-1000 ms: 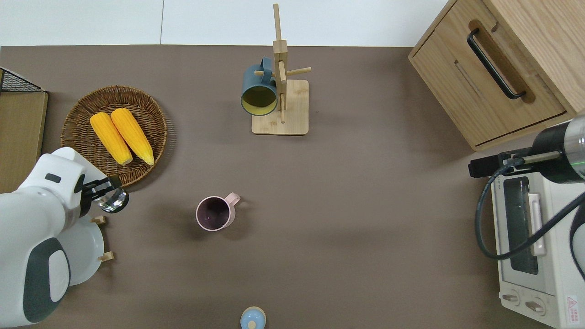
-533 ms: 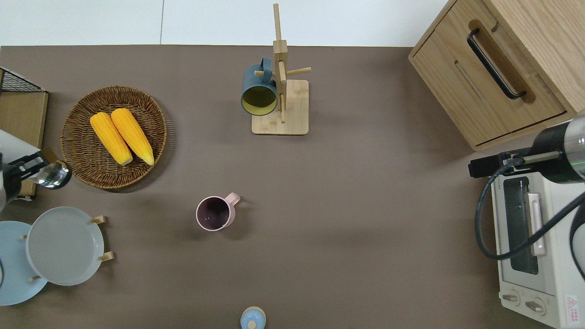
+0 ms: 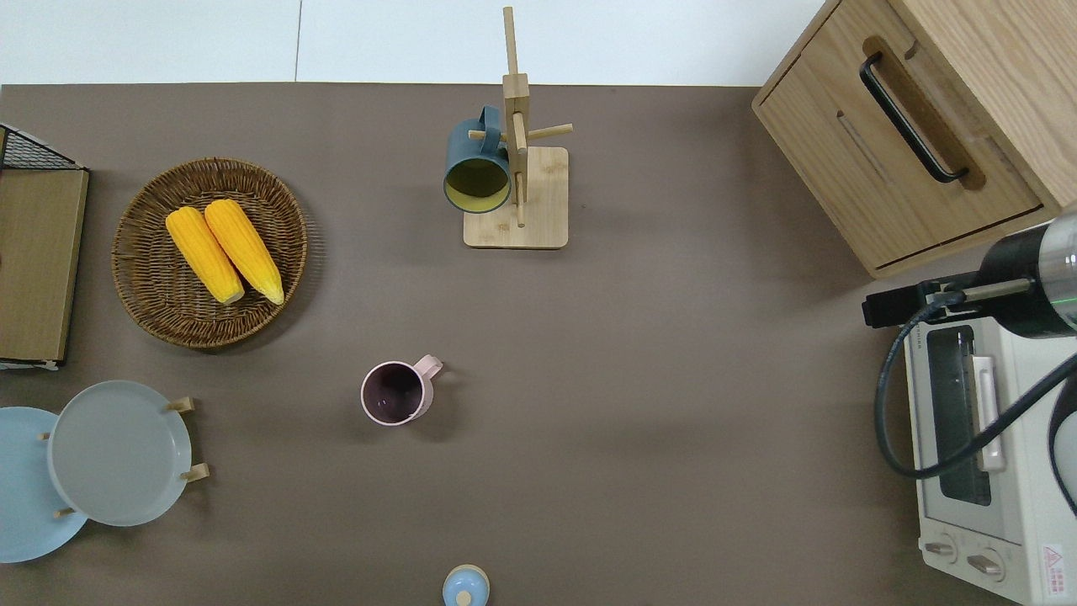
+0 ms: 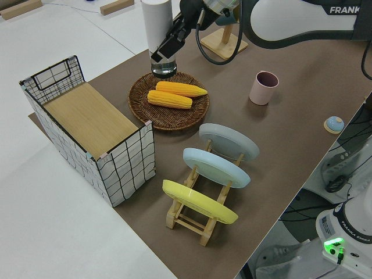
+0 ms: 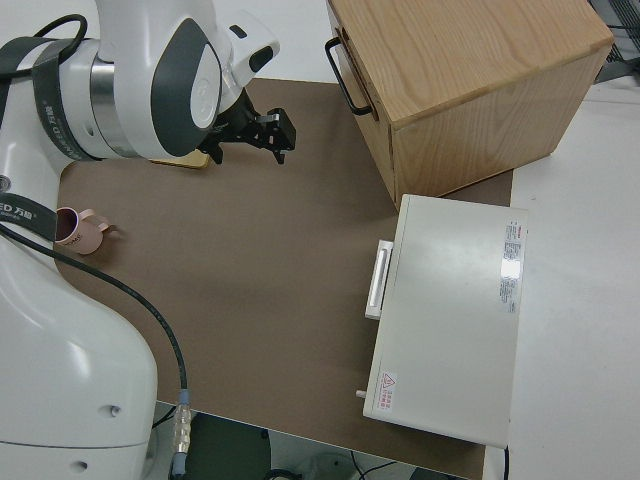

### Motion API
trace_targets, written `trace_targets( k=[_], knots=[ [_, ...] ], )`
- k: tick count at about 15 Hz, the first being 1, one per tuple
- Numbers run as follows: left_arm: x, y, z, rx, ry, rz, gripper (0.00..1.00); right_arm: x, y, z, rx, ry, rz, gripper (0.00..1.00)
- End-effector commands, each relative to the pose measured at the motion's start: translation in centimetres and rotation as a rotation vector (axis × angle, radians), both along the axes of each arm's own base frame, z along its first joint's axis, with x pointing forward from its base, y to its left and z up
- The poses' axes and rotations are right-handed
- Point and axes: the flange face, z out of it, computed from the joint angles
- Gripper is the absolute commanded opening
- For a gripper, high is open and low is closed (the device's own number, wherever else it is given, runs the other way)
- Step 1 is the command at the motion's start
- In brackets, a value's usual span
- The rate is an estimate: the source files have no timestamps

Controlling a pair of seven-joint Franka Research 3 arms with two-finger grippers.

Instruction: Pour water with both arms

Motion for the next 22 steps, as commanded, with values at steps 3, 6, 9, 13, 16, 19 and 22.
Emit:
trace_targets(
  k=[3, 6, 9, 13, 16, 19, 22],
  knots=[
    [1.2, 7.6, 2.6, 0.075, -0.012, -0.068, 0.00, -0.2, 0.0, 0.3, 0.017, -0.003, 0.015, 0.992],
    [1.2, 10.4, 3.5, 0.040, -0.047, -0.099, 0.00, -0.2, 0.0, 0.3, 0.017, -0.003, 0.015, 0.992],
    [1.9, 12.8, 2.9, 0.011, -0.076, -0.149, 0.00, -0.2, 0.0, 0.3, 0.017, -0.003, 0.015, 0.992],
    [3.3, 15.6, 0.5, 0.003, -0.105, -0.196, 0.00, -0.2, 0.0, 0.3, 0.017, -0.003, 0.015, 0.992],
    [4.6, 16.9, -2.5, 0.017, -0.139, -0.218, 0.00, -0.2, 0.0, 0.3, 0.017, -0.003, 0.015, 0.992],
    [4.3, 19.1, -4.7, 0.026, -0.145, -0.266, 0.00, -0.2, 0.0, 0.3, 0.018, -0.003, 0.013, 0.992],
    [3.1, 20.9, -6.0, 0.024, -0.182, -0.371, 0.00, -0.2, 0.0, 0.3, 0.018, -0.003, 0.013, 0.992]
  ],
)
